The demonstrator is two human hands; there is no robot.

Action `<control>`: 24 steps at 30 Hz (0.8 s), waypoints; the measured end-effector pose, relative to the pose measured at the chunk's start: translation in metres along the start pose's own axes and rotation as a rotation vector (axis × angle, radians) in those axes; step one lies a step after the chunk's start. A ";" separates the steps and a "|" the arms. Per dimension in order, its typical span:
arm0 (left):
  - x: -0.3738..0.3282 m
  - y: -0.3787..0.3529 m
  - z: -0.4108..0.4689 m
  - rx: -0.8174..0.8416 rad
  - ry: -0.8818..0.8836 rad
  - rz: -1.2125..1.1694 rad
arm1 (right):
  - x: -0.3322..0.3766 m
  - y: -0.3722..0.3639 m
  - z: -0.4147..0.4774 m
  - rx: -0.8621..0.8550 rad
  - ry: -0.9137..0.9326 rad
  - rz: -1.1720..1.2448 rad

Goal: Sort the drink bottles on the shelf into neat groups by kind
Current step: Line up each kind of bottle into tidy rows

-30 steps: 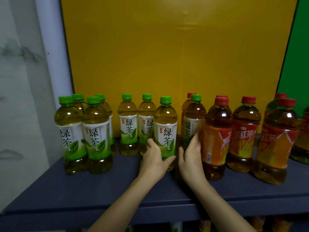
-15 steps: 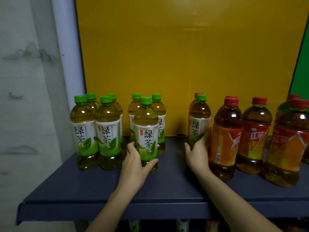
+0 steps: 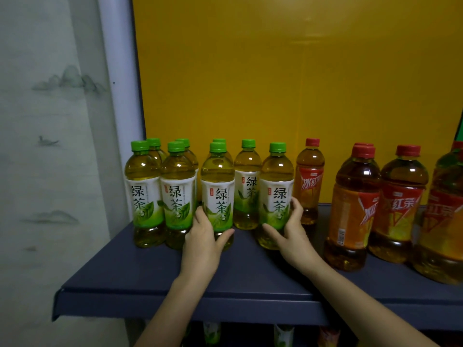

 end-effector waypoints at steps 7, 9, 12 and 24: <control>0.003 -0.002 -0.006 0.044 -0.011 0.089 | 0.018 -0.035 -0.002 0.133 0.068 0.045; 0.005 -0.001 -0.005 0.033 -0.003 0.094 | 0.019 -0.038 -0.002 0.119 0.071 0.040; 0.004 -0.002 -0.003 0.035 0.012 0.118 | 0.019 -0.039 0.000 0.079 0.065 0.005; -0.004 0.004 -0.010 0.014 -0.033 0.101 | 0.025 -0.030 -0.012 0.031 0.022 -0.074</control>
Point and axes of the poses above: each hand's wrist, its own z-axis towards the middle knuckle, its own y-axis out of the back of the hand, x = y × z, the point moved 8 cm from there along z, towards the middle knuckle, and after that the axes turned 2 degrees about -z, right-handed, at the moved point
